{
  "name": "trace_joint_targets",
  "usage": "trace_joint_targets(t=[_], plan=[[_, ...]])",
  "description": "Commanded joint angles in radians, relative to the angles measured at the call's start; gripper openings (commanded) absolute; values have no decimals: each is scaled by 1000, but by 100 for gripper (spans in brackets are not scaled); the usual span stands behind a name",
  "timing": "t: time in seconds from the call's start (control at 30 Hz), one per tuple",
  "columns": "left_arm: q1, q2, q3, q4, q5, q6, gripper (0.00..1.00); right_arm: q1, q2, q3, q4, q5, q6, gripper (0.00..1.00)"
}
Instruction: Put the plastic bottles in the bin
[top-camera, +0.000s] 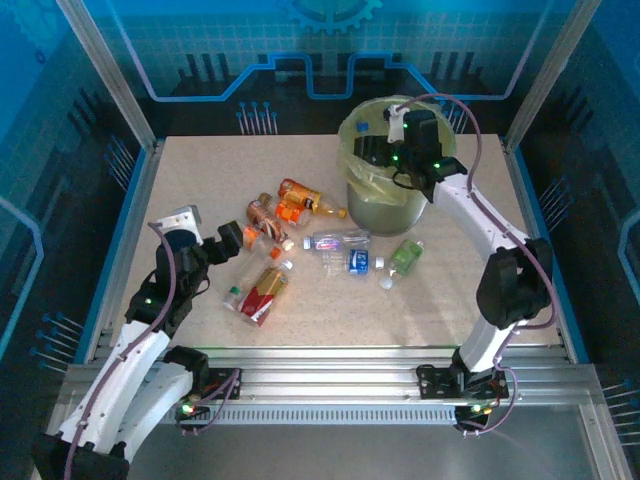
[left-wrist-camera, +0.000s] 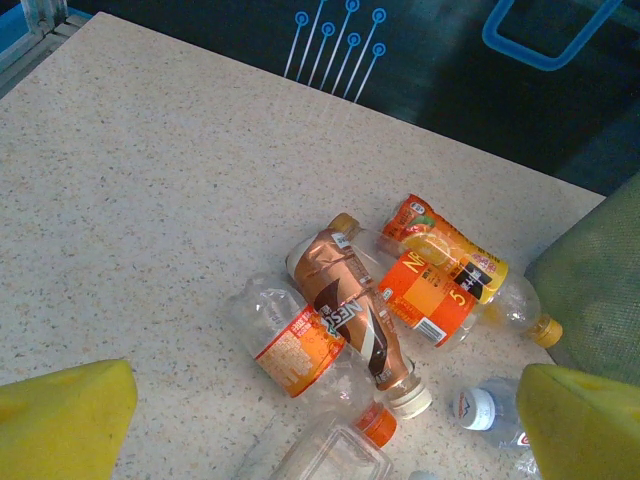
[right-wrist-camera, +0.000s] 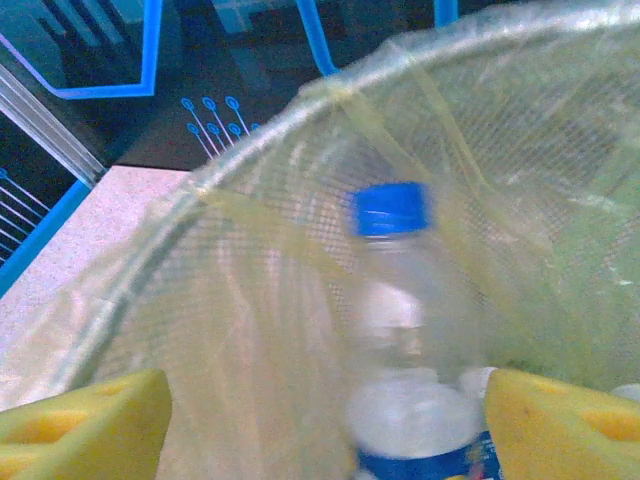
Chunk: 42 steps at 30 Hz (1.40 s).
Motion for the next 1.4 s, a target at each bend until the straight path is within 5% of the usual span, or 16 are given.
trace_joint_targets(t=[0.0, 0.2, 0.53, 0.67, 0.77, 1.03, 1.37], plan=[[10, -15, 5, 9, 3, 29, 99, 2, -72, 77, -32, -21, -17, 85], [10, -11, 1, 21, 6, 29, 99, 13, -98, 127, -67, -5, -36, 85], [10, 2, 12, -6, 40, 46, 99, 17, -52, 234, -182, 25, -15, 70], [11, 35, 58, -75, 108, 91, 99, 26, -73, 251, -248, 49, -16, 81], [11, 75, 97, -141, 163, 115, 99, 32, -103, 263, -322, 75, -6, 100], [0, 217, 165, -228, 353, 145, 99, 36, -241, 201, -525, 248, 74, 100], [-213, 462, 311, -475, 196, 210, 99, 41, -529, -105, -623, 449, 195, 100]])
